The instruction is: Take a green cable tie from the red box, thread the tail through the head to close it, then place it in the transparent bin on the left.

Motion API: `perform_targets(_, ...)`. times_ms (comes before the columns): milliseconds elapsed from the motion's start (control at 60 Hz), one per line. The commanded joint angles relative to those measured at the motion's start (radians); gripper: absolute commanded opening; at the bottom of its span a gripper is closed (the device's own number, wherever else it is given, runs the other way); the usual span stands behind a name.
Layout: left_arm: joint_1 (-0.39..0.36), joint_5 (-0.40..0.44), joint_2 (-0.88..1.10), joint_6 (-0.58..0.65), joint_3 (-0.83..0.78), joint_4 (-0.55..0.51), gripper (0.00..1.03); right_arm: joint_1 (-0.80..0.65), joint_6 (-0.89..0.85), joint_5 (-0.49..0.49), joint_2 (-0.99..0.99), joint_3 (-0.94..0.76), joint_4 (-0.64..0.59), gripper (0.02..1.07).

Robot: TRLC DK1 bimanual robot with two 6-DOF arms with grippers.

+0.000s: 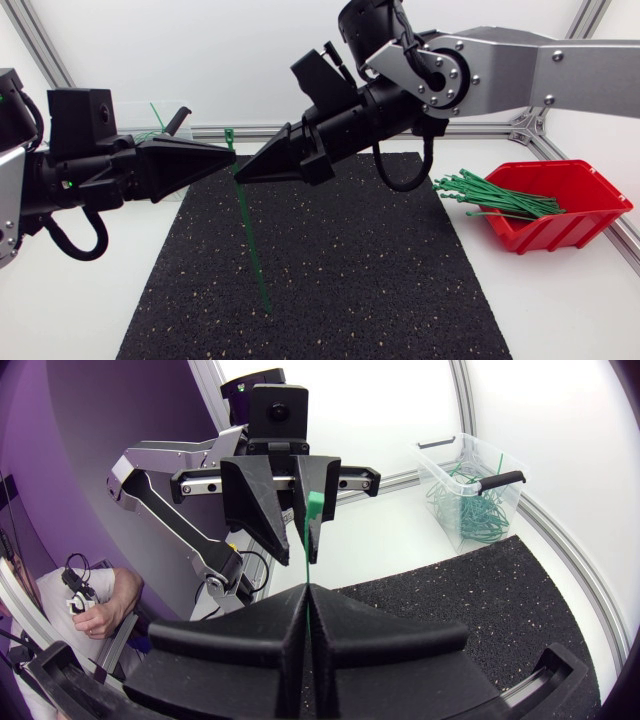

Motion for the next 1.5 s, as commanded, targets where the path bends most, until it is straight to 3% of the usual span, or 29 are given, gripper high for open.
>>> perform_targets(0,0.005,-0.003,0.009,-0.023,-0.018,0.017,0.16,-0.001,0.021,-0.005,-0.001,-0.033,0.008,0.08)
perform_targets(567,0.005,-0.003,0.009,-0.024,-0.015,0.020,0.04,0.001,0.036,-0.005,-0.012,-0.050,0.031,0.08)
perform_targets(817,0.002,-0.004,0.012,-0.037,-0.011,0.017,0.04,0.002,0.033,-0.004,-0.012,-0.039,0.033,0.08)
perform_targets(867,0.002,-0.007,0.012,-0.038,-0.009,0.014,0.04,-0.007,0.029,0.003,-0.015,-0.039,0.033,0.21)
perform_targets(883,0.002,-0.015,0.015,-0.038,-0.005,0.010,0.04,-0.018,0.027,0.007,-0.018,-0.037,0.033,0.35)
perform_targets(933,0.004,-0.019,0.025,-0.038,0.001,0.002,0.04,-0.039,0.024,0.015,-0.026,-0.036,0.025,0.57)
perform_targets(1000,0.013,-0.032,0.041,-0.037,0.020,-0.019,0.04,-0.062,-0.022,0.047,-0.039,-0.025,-0.025,0.68)
perform_targets(1117,0.016,-0.065,0.083,-0.023,0.066,-0.085,0.04,-0.071,-0.117,0.156,-0.046,-0.011,-0.102,0.70)
perform_targets(1267,0.016,-0.119,0.183,0.141,0.176,-0.329,0.04,-0.071,-0.235,0.328,-0.044,-0.042,-0.144,0.70)
perform_targets(1483,0.042,-0.124,0.282,0.223,0.248,-0.418,0.04,-0.064,-0.366,0.500,-0.012,-0.059,-0.183,0.70)
